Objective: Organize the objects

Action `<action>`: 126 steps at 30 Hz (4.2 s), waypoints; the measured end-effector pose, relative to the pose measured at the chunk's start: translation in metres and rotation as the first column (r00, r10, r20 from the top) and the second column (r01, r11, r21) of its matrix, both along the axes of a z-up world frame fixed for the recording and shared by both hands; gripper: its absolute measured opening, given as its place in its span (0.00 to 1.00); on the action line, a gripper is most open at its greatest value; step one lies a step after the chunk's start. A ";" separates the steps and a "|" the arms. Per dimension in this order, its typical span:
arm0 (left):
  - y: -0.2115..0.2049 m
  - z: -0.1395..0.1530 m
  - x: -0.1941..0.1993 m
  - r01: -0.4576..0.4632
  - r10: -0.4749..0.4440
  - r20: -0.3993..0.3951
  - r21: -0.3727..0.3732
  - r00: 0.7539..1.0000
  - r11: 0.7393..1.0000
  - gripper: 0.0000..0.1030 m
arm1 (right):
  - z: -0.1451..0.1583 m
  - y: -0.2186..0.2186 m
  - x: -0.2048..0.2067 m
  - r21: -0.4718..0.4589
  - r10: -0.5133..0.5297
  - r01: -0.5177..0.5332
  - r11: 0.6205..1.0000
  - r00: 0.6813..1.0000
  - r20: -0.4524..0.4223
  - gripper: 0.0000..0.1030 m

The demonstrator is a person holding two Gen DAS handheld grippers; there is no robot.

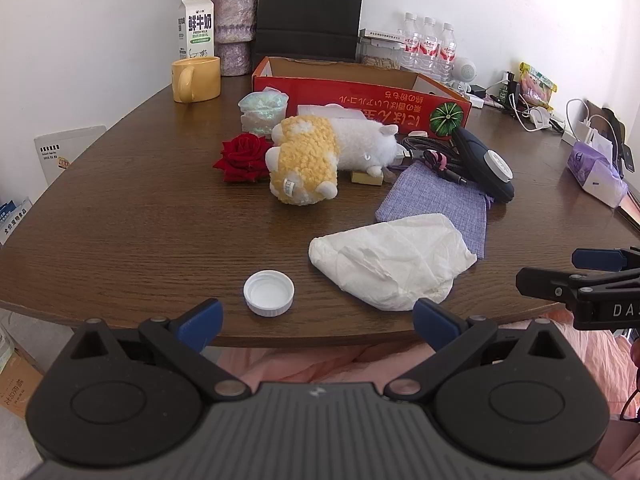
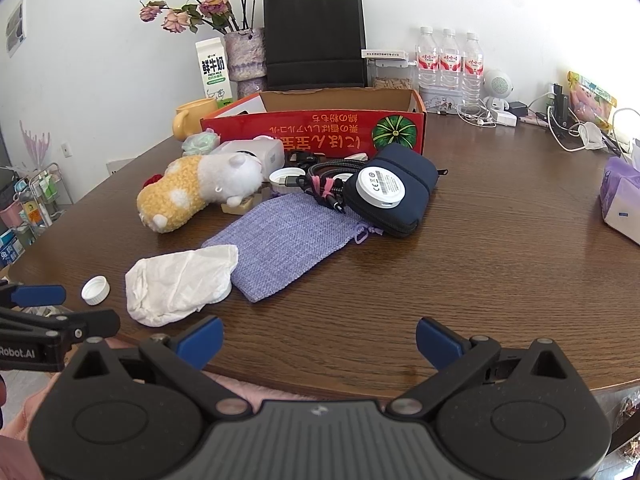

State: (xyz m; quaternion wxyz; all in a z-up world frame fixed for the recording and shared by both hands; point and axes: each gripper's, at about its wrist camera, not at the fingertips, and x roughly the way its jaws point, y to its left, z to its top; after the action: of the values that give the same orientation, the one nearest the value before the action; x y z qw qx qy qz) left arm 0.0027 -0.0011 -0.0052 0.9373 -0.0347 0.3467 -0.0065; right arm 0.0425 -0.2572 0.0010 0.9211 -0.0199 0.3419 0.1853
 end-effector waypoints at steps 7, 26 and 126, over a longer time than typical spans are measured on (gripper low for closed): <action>0.000 0.000 0.000 0.000 0.000 0.000 0.000 1.000 1.000 1.00 | 0.000 0.000 0.000 0.000 0.000 0.000 1.000 1.000 0.001 1.00; 0.000 0.000 0.000 0.000 0.000 -0.001 -0.001 1.000 1.000 1.00 | 0.000 0.000 0.001 0.000 0.001 -0.001 1.000 1.000 0.001 1.00; 0.044 0.001 0.002 -0.161 0.157 0.097 0.027 0.983 0.987 0.28 | 0.004 0.091 0.025 -0.042 0.304 -0.302 0.952 0.952 0.041 1.00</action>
State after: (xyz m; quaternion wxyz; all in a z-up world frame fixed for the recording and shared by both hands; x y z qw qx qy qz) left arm 0.0048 0.0431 -0.0039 0.9506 -0.0457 0.2983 0.0727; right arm 0.0678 -0.1665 0.0049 0.8889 -0.0925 0.3164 0.3180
